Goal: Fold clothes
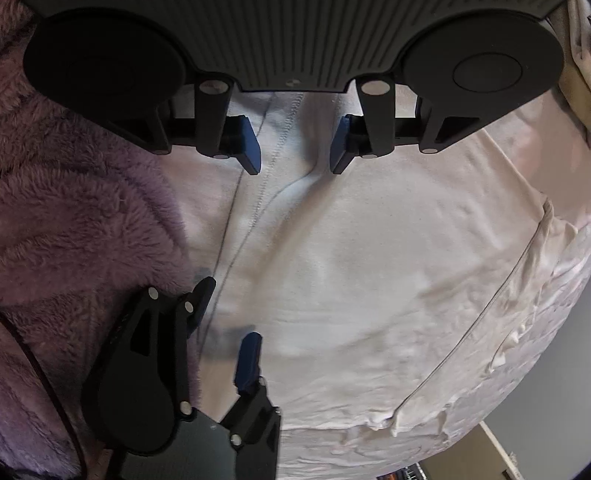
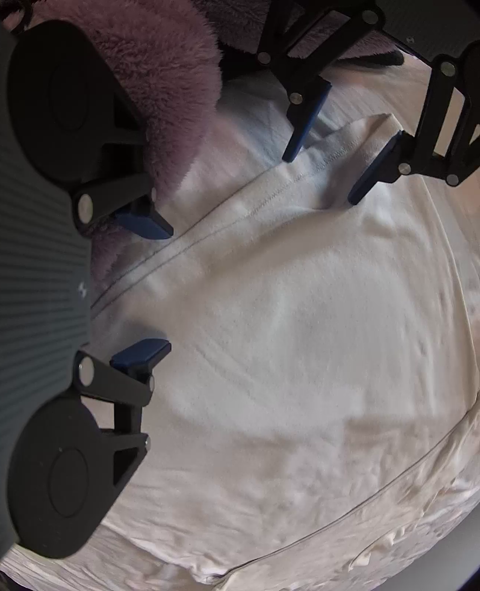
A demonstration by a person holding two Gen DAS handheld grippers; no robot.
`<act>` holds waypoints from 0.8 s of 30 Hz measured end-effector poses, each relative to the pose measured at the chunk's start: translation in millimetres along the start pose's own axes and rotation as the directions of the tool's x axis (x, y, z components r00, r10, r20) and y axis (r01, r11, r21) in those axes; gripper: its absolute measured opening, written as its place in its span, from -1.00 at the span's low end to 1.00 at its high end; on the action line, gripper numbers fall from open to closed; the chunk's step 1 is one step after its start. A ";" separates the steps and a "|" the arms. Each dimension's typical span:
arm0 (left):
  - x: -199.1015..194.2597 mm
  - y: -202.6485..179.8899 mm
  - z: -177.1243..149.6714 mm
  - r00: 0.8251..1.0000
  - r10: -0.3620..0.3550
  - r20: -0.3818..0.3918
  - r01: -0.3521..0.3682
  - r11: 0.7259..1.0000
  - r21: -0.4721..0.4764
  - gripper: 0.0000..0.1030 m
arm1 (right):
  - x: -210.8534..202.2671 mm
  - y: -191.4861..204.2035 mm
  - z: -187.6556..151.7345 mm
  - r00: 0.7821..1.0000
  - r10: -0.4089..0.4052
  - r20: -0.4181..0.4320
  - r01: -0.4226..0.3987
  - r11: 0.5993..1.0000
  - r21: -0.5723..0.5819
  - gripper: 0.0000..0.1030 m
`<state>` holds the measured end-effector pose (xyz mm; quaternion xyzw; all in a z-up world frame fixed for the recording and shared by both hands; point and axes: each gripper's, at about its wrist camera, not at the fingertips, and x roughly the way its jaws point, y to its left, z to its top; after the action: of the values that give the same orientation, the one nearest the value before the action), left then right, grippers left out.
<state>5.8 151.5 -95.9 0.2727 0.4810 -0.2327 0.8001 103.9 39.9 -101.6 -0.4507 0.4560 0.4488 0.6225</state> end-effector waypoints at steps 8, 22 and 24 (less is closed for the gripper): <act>1.5 33.3 -12.2 0.999 -0.018 -0.034 0.012 0.984 -0.177 -0.25 | -0.5 2.3 -4.4 0.999 -0.040 -0.002 0.040 0.999 -0.025 -0.73; -10.6 28.0 -21.1 0.982 -0.097 -0.163 0.077 0.990 -0.120 -0.99 | -12.3 -15.8 -18.9 0.992 0.103 0.066 -0.110 0.987 0.118 -0.91; 0.7 20.9 -25.3 0.972 -0.089 -0.217 0.070 0.993 -0.095 -0.99 | -5.6 -6.3 -16.0 0.997 0.078 0.022 -0.080 0.994 0.069 -0.91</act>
<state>3.1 183.7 -102.0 0.2425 0.5873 -0.2116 0.7426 106.3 22.4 -98.1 -0.4058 0.4827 0.4612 0.6242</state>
